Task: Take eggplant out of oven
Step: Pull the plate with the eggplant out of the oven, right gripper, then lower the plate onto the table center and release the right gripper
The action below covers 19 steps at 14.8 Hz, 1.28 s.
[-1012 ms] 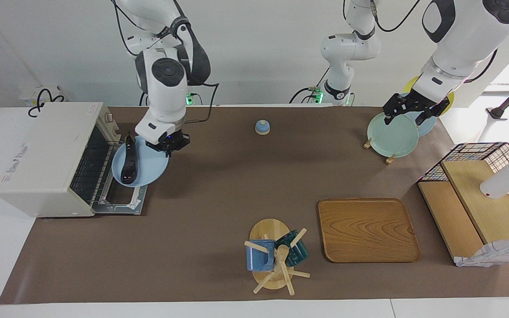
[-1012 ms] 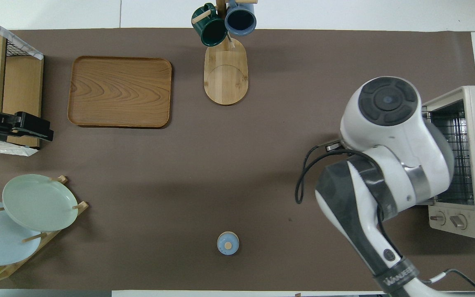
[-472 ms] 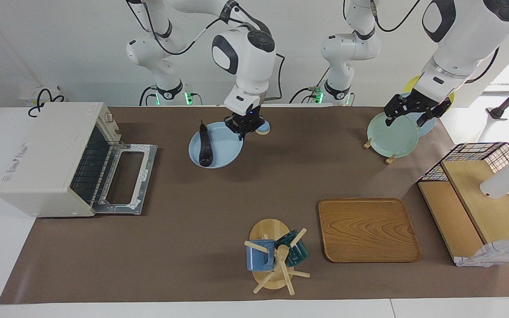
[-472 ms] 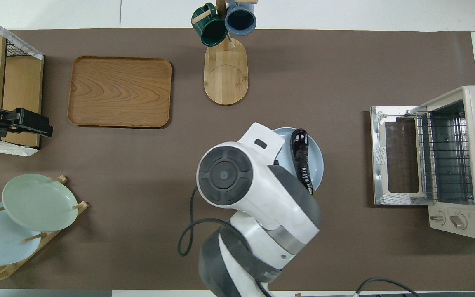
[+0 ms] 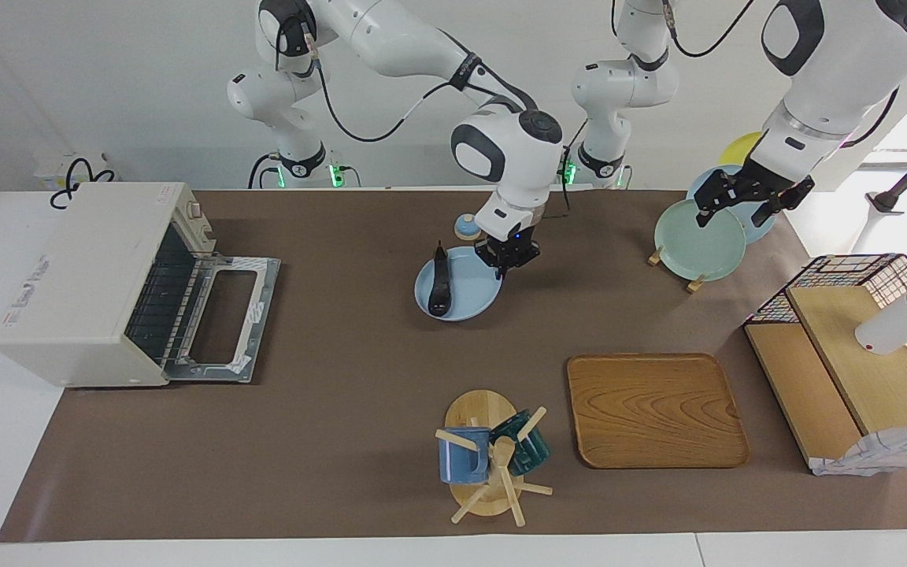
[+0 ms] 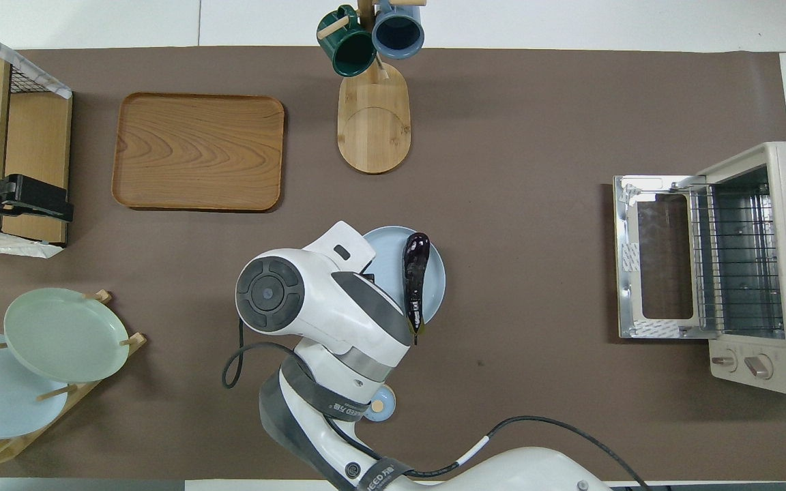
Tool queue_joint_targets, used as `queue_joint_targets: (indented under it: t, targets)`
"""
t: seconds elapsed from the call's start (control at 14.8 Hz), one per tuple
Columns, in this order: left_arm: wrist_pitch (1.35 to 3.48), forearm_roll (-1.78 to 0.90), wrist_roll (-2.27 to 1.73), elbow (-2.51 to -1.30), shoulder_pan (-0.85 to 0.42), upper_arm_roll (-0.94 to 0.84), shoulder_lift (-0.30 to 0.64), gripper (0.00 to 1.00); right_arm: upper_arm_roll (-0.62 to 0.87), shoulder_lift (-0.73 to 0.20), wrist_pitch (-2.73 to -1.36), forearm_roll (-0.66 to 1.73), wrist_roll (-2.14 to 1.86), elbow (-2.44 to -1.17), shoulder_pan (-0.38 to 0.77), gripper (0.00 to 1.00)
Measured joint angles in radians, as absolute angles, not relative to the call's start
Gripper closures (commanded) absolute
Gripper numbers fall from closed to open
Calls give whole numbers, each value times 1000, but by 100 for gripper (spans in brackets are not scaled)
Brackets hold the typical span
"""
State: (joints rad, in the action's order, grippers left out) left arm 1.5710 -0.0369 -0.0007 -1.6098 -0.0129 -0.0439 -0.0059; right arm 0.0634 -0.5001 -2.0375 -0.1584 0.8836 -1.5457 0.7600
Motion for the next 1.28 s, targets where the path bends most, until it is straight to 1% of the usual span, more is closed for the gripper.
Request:
queue_joint_targets:
  t: [0.27, 0.47, 0.61, 0.74, 0.81, 0.88, 1.01, 1.08, 1.15, 1.28]
  targets:
    - [1575, -37, -1, -1611, -7, -45, -6, 0, 65, -508, -2182, -150, 923, -1604, 763, 100]
    - [1583, -37, -1, -1619, -7, -45, -6, 0, 69, -507, -2266, -144, 940, -1652, 772, 100]
    - [1585, -37, -1, -1622, -7, -45, -6, 0, 68, -506, -2319, -117, 942, -1668, 772, 72]
    - [1586, -37, -1, -1626, -7, -45, -6, 0, 67, -506, -2345, -104, 939, -1679, 764, 52]
    - [1587, -37, -1, -1627, -7, -45, -6, 0, 66, -506, -2351, -101, 937, -1682, 761, 48]
    - [1588, -37, -1, -1628, -7, -46, -6, 0, 65, -505, -2358, -101, 935, -1680, 758, 50]
    - [1589, -37, -1, -1630, -7, -46, -6, 0, 65, -500, -2341, -101, 912, -1659, 754, 64]
    - [1590, -37, -1, -1630, -7, -46, -6, 0, 63, -492, -2286, -102, 890, -1641, 751, 74]
    - [1592, -37, -1, -1630, -7, -46, -6, 0, 57, -477, -2212, -102, 864, -1620, 743, 77]
    - [1597, -37, -1, -1631, -7, -51, -6, 0, 50, -411, -2028, -104, 808, -1590, 689, 97]
